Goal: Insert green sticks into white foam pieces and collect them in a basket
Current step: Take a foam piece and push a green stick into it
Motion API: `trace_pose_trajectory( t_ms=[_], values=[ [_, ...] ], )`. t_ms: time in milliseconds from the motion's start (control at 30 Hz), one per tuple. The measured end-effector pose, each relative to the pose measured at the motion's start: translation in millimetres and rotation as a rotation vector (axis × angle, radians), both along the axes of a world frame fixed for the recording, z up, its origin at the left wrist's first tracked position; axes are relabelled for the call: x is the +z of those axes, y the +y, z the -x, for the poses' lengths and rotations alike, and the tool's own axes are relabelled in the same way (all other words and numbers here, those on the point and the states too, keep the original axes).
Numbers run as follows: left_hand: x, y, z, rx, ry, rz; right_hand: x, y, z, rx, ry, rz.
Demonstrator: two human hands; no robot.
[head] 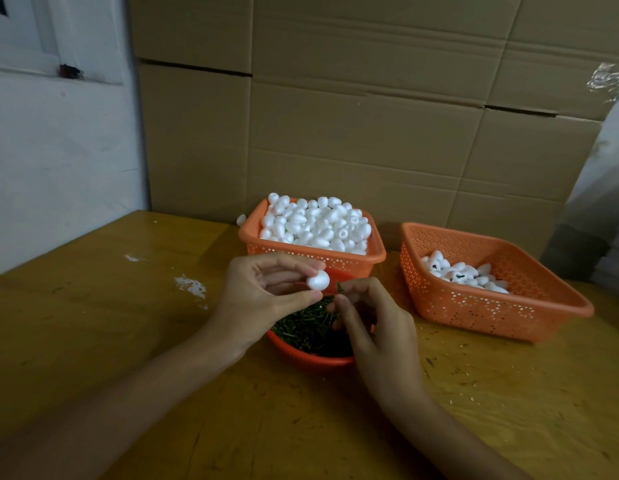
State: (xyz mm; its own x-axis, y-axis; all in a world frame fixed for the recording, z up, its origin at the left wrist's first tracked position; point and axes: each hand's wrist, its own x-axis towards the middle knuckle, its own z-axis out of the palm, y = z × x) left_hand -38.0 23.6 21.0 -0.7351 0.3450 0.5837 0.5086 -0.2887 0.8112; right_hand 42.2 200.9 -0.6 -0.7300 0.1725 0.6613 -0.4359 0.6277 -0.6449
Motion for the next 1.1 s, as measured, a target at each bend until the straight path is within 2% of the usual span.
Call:
trace_pose_trajectory(
  t_ms=[1100],
  values=[
    [-2.3, 1.7, 4.5, 0.071, 0.105, 0.082, -0.5, 1.7, 1.5, -0.016, -0.003, -0.099]
  ],
)
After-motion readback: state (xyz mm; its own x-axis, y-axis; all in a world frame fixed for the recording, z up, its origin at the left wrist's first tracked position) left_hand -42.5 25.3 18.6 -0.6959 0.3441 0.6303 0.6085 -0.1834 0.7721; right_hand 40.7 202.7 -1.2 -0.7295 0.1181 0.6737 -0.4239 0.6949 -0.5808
